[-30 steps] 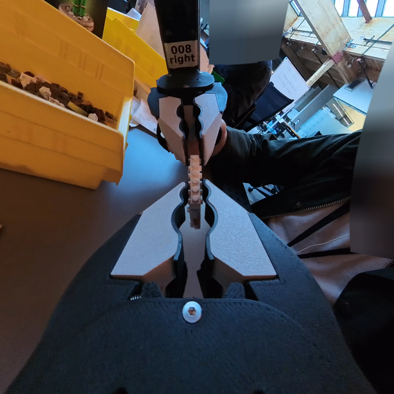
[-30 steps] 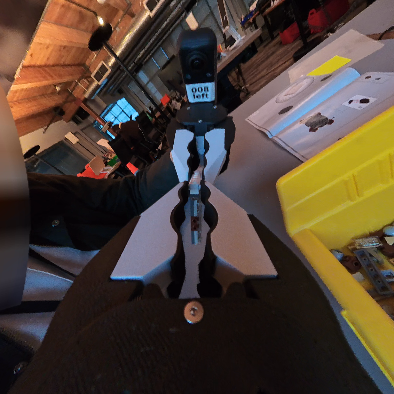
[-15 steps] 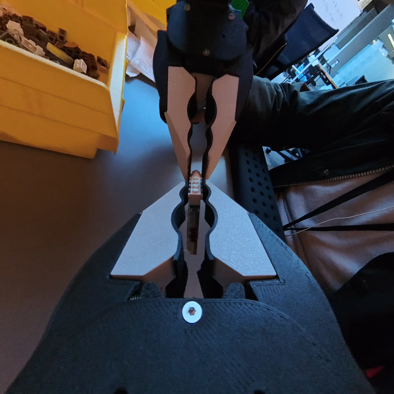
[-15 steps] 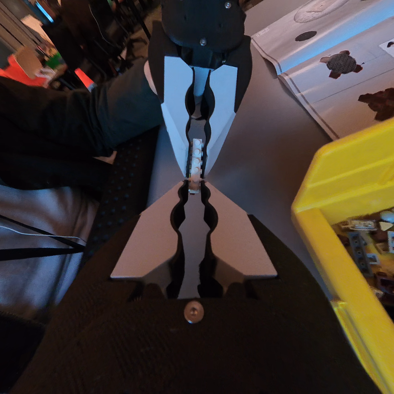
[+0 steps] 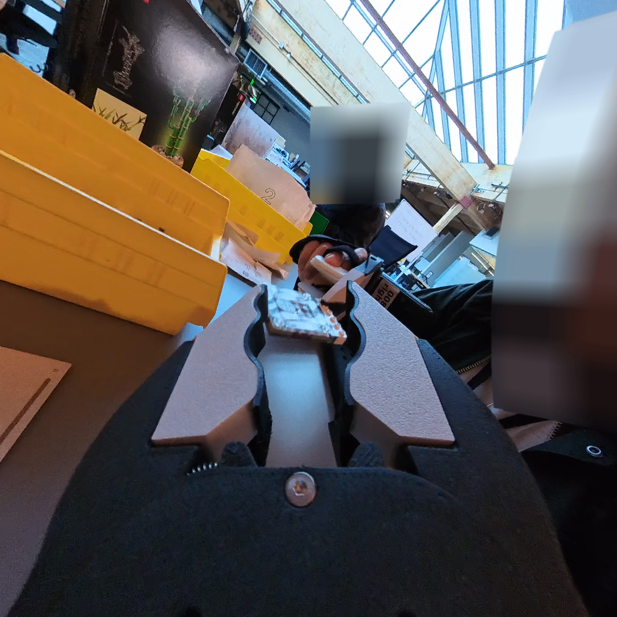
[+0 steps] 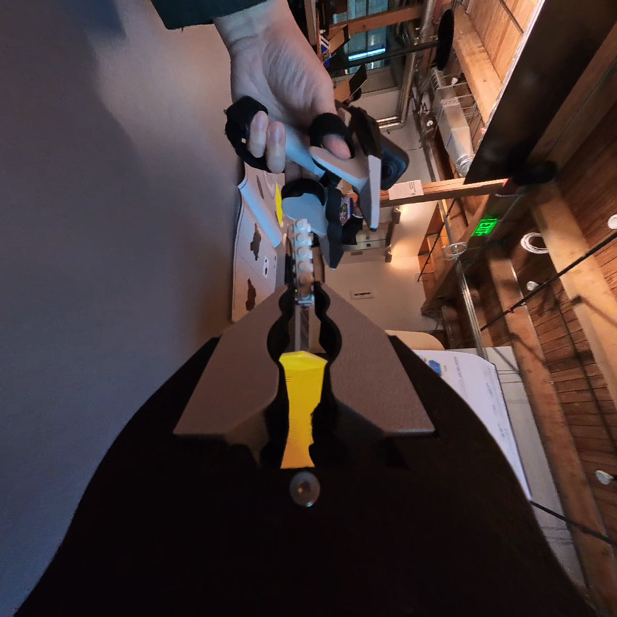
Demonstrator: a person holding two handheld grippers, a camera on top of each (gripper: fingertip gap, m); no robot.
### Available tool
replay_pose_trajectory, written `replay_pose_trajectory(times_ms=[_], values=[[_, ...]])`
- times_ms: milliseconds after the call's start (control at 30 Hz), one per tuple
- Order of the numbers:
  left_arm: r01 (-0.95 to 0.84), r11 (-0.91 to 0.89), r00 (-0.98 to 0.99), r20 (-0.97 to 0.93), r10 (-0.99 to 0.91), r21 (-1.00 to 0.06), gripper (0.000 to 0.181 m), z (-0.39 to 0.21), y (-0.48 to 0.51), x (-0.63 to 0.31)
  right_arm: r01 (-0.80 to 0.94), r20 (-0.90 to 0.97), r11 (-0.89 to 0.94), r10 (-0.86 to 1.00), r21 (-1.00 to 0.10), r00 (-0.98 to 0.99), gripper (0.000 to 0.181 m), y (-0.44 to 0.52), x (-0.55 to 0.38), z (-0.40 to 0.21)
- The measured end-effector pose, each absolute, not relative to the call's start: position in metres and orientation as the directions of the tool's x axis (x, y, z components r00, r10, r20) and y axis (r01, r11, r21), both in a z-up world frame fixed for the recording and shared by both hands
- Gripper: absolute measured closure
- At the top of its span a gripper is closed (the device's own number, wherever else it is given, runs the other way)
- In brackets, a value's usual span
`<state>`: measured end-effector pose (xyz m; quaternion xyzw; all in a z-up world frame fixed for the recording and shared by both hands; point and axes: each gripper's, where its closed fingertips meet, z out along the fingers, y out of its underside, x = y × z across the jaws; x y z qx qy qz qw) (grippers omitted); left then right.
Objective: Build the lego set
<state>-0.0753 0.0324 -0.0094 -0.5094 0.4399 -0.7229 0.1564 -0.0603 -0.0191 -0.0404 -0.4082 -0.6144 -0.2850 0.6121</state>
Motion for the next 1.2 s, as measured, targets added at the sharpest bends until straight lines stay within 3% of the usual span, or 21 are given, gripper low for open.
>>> replay_pose_trajectory(times_ms=[233, 367, 433, 533, 633, 767, 900, 1067, 1133, 1200], values=[[-0.279, -0.484, -0.417, 0.559, -0.717, -0.829, 0.135, -0.024, 0.023, -0.07, 0.846, 0.998, 0.529, 0.04, -0.068, 0.055, 0.173, -0.024, -0.062, -0.031], [-0.294, -0.296, -0.394, 0.398, -0.829, -0.909, 0.123, -0.038, 0.014, -0.068, 0.84, 0.99, 0.526, 0.111, -0.132, 0.087, 0.173, -0.022, -0.061, -0.036], [-0.241, -0.318, -0.442, 0.395, -0.806, -0.917, 0.12, -0.024, 0.007, -0.069, 0.795, 0.921, 0.494, 0.332, -0.352, 0.201, 0.173, -0.021, -0.062, -0.048], [-0.191, -0.346, -0.53, 0.393, -0.752, -0.919, 0.118, -0.007, -0.004, -0.076, 0.57, 0.543, 0.251, 0.724, -0.782, 0.426, 0.173, -0.025, -0.07, -0.055], [-0.247, -0.251, -0.552, 0.348, -0.758, -0.936, 0.122, -0.02, -0.017, -0.077, 0.327, 0.133, -0.035, 0.87, -0.945, 0.475, 0.172, -0.025, -0.07, -0.051], [-0.284, -0.174, -0.558, 0.31, -0.77, -0.943, 0.153, -0.033, -0.03, -0.071, 0.207, -0.11, -0.226, 0.881, -0.952, 0.459, 0.172, -0.022, -0.066, -0.059], [-0.324, -0.193, -0.505, 0.342, -0.793, -0.926, 0.16, -0.042, -0.023, -0.064, 0.109, -0.274, -0.354, 0.856, -0.929, 0.439, 0.172, -0.017, -0.068, -0.062], [-0.396, -0.227, -0.459, 0.406, -0.79, -0.89, 0.155, -0.056, -0.017, -0.061, 0.013, -0.388, -0.433, 0.82, -0.901, 0.422, 0.172, -0.01, -0.068, -0.061], [-0.411, -0.207, -0.46, 0.398, -0.794, -0.888, 0.171, -0.061, -0.018, -0.06, -0.003, -0.398, -0.436, 0.82, -0.9, 0.412, 0.172, -0.01, -0.067, -0.058], [-0.405, -0.214, -0.459, 0.4, -0.793, -0.889, 0.172, -0.06, -0.019, -0.059, 0.009, -0.387, -0.429, 0.823, -0.903, 0.416, 0.172, -0.01, -0.066, -0.06]])
